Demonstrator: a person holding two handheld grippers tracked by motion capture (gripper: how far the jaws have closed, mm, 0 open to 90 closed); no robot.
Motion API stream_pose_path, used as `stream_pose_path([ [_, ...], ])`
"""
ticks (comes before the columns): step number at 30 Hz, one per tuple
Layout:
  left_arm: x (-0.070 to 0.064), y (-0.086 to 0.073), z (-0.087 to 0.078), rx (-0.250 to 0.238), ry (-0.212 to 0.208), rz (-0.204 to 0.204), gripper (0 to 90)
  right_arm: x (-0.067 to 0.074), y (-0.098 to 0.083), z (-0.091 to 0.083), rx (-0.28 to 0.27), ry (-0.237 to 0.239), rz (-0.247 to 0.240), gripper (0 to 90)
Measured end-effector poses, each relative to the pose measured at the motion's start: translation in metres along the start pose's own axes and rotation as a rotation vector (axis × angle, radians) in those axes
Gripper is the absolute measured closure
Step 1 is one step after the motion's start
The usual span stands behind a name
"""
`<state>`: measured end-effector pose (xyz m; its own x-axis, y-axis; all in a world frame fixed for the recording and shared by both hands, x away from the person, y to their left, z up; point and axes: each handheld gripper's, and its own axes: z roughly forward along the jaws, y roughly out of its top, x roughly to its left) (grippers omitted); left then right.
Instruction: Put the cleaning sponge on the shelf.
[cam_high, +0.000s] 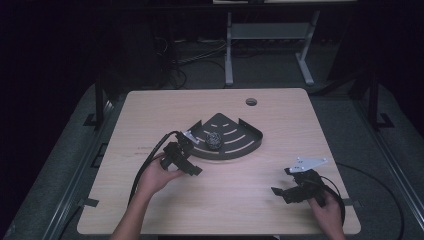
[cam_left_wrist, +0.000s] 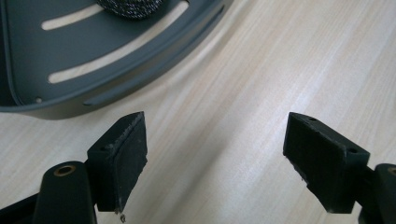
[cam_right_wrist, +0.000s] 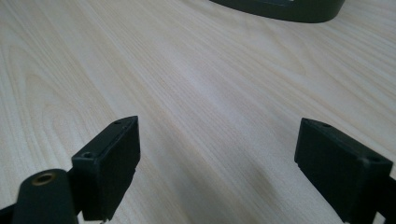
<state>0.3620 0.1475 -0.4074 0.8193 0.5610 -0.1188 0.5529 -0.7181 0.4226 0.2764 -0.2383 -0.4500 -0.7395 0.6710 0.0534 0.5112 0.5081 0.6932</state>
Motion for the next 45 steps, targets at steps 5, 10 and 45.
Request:
stream_pose_path([
  [5,-0.003,-0.006,0.0,-0.003,0.001,0.004,21.1,0.0,0.0,0.0,0.002,0.0,-0.004,13.9],
  [10,-0.005,-0.011,0.0,-0.009,0.005,0.003,20.8,0.0,0.0,0.001,0.003,-0.001,-0.003,13.9],
  [45,-0.018,-0.055,-0.011,-0.033,0.03,-0.015,20.5,0.003,0.002,0.005,0.021,-0.002,-0.015,13.9],
])
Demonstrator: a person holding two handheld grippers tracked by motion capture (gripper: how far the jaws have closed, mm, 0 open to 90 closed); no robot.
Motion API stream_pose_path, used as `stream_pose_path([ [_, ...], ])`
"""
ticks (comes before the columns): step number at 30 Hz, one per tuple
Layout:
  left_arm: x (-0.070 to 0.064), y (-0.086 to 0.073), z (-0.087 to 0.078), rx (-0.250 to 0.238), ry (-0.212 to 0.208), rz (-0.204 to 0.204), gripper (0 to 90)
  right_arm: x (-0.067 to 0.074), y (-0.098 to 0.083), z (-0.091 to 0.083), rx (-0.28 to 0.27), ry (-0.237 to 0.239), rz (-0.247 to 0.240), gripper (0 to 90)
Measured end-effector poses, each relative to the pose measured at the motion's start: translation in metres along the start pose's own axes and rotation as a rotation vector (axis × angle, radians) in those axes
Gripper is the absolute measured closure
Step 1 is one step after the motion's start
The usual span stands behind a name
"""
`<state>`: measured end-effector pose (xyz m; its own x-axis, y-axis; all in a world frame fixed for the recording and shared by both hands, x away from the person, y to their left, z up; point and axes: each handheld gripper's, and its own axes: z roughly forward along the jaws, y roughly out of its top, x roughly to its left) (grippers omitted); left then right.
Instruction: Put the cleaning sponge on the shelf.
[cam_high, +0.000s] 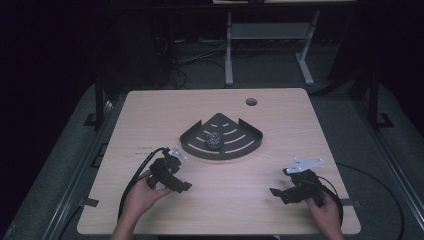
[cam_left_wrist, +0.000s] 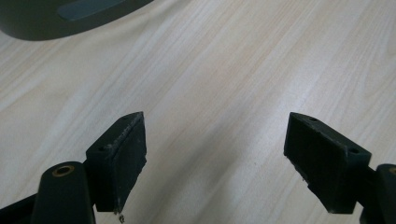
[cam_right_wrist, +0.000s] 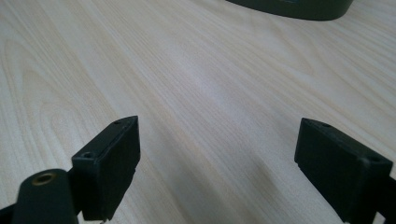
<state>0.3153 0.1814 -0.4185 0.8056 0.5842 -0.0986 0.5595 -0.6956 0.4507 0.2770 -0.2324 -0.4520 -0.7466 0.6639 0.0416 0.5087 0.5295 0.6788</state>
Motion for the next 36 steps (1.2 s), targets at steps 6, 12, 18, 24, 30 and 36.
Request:
stream_pose_path([
  [6,-0.001,-0.009,-0.005,-0.012,-0.001,-0.006,20.4,0.0,0.0,0.001,0.004,-0.001,-0.002,13.9],
  [12,-0.005,-0.019,-0.01,-0.015,0.005,-0.006,20.2,0.0,-0.002,0.001,0.003,-0.002,0.001,13.9],
  [18,-0.007,-0.027,-0.014,-0.027,0.012,-0.011,20.2,0.0,-0.003,0.0,0.002,-0.003,0.008,13.9],
  [24,-0.008,-0.035,-0.017,-0.03,0.02,-0.018,20.2,0.001,-0.003,0.001,0.006,-0.002,0.01,13.9],
  [30,-0.009,-0.043,-0.021,-0.053,0.014,-0.029,19.7,0.0,-0.004,0.002,0.004,-0.005,0.008,13.9],
  [36,-0.01,-0.053,-0.02,-0.058,0.009,-0.037,19.5,0.001,-0.006,0.0,0.002,-0.007,0.018,13.9],
])
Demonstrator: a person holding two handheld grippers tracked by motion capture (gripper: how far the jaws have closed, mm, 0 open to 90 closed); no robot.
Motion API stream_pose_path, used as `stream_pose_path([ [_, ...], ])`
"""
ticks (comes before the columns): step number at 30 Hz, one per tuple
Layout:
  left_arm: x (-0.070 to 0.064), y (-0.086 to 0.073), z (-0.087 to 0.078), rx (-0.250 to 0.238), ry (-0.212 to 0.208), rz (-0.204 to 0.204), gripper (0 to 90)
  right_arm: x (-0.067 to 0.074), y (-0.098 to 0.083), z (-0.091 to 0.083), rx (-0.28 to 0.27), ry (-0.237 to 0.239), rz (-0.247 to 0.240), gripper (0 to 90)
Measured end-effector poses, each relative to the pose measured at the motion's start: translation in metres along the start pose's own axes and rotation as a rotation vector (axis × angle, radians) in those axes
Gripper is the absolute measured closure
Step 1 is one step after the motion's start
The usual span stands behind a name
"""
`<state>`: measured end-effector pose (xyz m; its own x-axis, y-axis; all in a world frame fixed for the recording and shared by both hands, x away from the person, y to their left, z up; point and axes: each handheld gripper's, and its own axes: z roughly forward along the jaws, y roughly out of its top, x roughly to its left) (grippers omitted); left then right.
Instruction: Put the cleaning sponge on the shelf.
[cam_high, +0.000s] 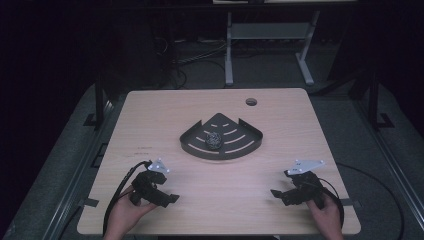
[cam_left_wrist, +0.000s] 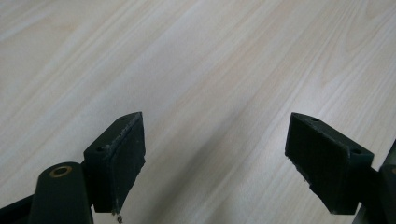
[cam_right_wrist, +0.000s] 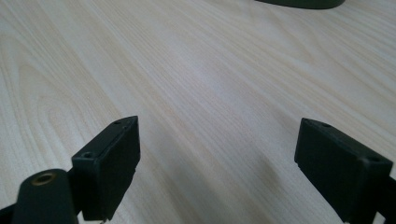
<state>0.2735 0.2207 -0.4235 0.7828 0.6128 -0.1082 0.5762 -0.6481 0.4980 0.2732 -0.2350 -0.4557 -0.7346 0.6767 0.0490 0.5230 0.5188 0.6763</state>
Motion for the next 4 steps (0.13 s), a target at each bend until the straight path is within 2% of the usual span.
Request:
stream_pose_path([
  [4,-0.0019,-0.0084,0.0011,-0.01,-0.01,-0.015,19.5,0.0007,-0.0008,-0.0015,0.0,-0.005,0.0,13.8],
])
